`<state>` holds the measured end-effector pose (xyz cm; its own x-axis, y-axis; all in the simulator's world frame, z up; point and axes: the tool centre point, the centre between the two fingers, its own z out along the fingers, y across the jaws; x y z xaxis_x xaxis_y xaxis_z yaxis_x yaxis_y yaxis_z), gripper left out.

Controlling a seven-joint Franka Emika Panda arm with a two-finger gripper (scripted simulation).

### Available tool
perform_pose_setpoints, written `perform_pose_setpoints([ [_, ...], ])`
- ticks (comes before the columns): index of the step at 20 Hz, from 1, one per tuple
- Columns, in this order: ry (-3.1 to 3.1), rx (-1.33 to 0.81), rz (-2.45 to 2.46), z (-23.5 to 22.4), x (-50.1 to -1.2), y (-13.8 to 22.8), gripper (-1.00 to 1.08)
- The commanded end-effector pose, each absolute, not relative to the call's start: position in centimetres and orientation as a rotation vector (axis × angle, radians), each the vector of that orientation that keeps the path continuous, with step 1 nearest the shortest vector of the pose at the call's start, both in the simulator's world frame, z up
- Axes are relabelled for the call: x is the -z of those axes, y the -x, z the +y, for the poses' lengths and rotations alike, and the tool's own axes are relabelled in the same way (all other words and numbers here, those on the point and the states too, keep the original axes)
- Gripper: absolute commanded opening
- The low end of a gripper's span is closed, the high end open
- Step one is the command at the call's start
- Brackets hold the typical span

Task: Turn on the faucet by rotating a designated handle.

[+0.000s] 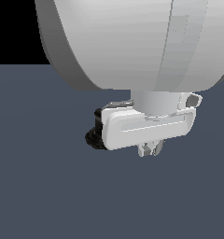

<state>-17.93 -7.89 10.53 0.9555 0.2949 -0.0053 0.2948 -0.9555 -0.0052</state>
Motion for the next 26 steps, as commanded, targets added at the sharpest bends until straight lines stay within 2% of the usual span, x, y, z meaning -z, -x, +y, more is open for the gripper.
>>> perform_pose_setpoints([
  [1, 3.102, 0.000, -0.500, -8.3, -10.5, 16.9, -1.00],
  [11, 3.102, 0.000, -0.500, -12.0, -10.5, 15.3, -1.00],
  [13, 3.097, -0.004, -0.510, -11.2, -10.5, 15.6, -1.00],
  [26, 3.098, -0.003, -0.508, -13.1, -10.5, 11.3, -1.00],
])
